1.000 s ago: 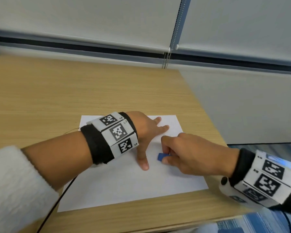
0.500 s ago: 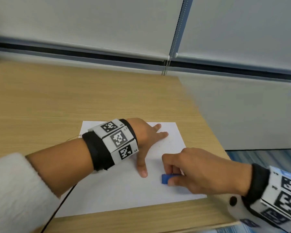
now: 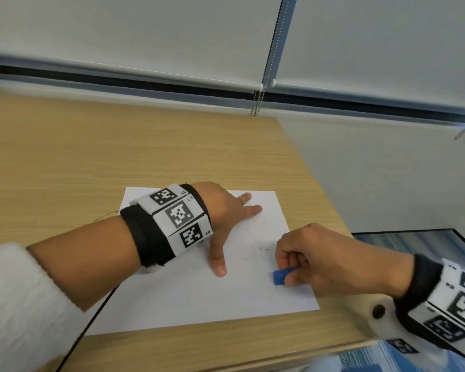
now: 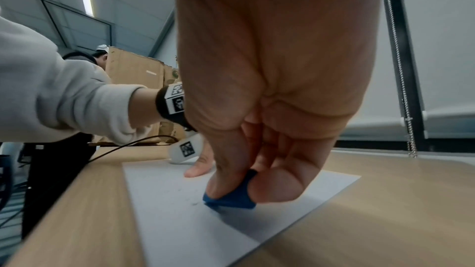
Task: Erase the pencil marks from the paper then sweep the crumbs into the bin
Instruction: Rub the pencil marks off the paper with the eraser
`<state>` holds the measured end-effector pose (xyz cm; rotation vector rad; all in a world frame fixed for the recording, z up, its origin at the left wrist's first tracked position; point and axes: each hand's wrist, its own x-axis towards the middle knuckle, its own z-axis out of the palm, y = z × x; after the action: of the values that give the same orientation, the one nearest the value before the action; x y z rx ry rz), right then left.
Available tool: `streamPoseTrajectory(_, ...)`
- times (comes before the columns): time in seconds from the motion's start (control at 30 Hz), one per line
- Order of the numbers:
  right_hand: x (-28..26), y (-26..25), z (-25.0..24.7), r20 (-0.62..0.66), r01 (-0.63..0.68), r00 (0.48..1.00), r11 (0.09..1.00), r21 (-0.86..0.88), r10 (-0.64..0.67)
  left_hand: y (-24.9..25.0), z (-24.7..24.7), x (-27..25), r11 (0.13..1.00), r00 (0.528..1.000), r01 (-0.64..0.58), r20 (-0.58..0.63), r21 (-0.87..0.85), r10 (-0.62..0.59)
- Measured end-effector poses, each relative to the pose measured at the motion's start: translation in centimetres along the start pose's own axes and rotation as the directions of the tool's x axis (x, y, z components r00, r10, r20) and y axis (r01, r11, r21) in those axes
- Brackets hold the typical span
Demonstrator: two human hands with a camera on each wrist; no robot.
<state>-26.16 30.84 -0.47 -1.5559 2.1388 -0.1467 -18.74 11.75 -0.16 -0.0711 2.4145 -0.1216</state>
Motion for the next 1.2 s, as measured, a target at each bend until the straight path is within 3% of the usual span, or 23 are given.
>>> streamPoseTrajectory(0.13,1.0,0.0,-0.5,-0.089,-0.023,0.996,0.998,0.062,0.028,0.0,-0.1,0.2,1.000,1.000,0.007,0.012,-0.013,-0.007)
streamPoseTrajectory(0.3,0.0,-1.4,0.6,0.072,0.063,0.995,0.994,0.087,-0.070,0.1,0.0,0.1,1.000,1.000,0.017,0.013,-0.003,-0.017)
streamPoseTrajectory(0.47,0.9,-0.6,0.0,-0.005,0.040,0.999,0.997,0.062,-0.040,0.1,0.0,0.2,1.000,1.000,0.019,0.013,-0.008,-0.019)
streamPoseTrajectory(0.6,0.3,-1.3,-0.4,0.090,0.041,0.995,0.998,0.055,-0.046,0.1,0.1,-0.1,0.998,0.998,0.056,-0.022,0.005,-0.055)
streamPoseTrajectory(0.73,2.3,0.0,-4.1,-0.216,-0.072,0.973,0.997,0.038,0.079,0.3,0.0,-0.5,0.997,0.997,0.067,-0.040,0.027,-0.066)
streamPoseTrajectory(0.83,4.1,0.7,-5.2,-0.314,-0.163,0.931,0.981,0.107,0.189,0.2,0.1,-0.2,0.997,0.997,0.072,-0.033,0.025,-0.071)
streamPoseTrajectory(0.97,5.0,0.7,-4.1,-0.176,-0.255,0.950,0.966,0.051,0.260,0.3,0.0,-0.6,0.996,0.996,0.084,-0.037,0.029,-0.083)
streamPoseTrajectory(1.07,4.6,1.0,-4.0,-0.226,-0.264,0.931,0.956,0.128,0.288,0.3,-0.1,-0.7,0.996,0.996,0.083,-0.028,0.017,-0.083)
streamPoseTrajectory(1.2,4.3,1.0,-4.0,-0.127,-0.301,0.939,0.941,0.153,0.320,0.7,-0.3,-0.9,0.996,0.996,0.091,-0.015,0.017,-0.091)
